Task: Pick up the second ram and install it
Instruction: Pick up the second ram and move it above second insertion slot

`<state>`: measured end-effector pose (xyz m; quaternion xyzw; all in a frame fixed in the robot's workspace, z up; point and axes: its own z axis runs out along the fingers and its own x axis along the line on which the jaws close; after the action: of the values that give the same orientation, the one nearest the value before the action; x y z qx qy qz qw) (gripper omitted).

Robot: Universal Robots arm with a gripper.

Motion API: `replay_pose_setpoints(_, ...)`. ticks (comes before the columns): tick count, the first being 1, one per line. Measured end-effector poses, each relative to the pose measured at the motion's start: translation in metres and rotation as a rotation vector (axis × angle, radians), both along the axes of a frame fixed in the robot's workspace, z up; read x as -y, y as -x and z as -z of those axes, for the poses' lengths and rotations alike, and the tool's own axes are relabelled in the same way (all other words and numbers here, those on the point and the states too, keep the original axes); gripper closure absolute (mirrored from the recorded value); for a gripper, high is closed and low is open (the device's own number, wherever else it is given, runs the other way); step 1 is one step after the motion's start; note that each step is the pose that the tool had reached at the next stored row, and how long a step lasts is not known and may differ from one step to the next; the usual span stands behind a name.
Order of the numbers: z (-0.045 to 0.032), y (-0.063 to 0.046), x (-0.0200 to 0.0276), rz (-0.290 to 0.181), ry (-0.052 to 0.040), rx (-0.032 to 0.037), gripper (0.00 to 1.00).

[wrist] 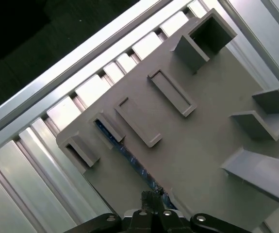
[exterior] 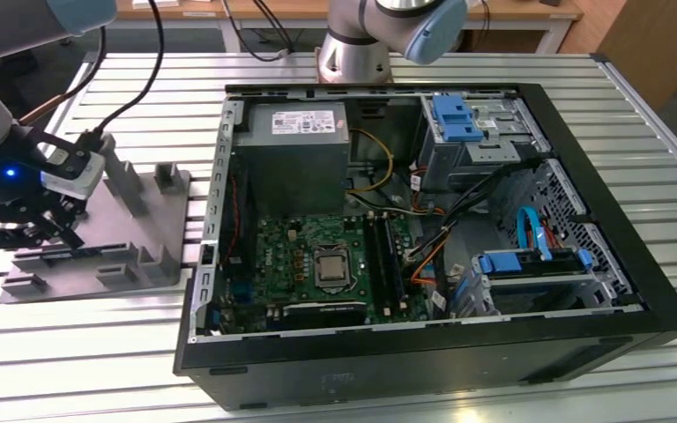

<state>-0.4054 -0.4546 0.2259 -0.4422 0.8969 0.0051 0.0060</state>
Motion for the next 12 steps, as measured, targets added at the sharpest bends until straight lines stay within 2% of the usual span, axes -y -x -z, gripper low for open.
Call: replay_pose_setpoints(12,0.0,0.0,0.0,-0.095,0.0,0.0,0.9)
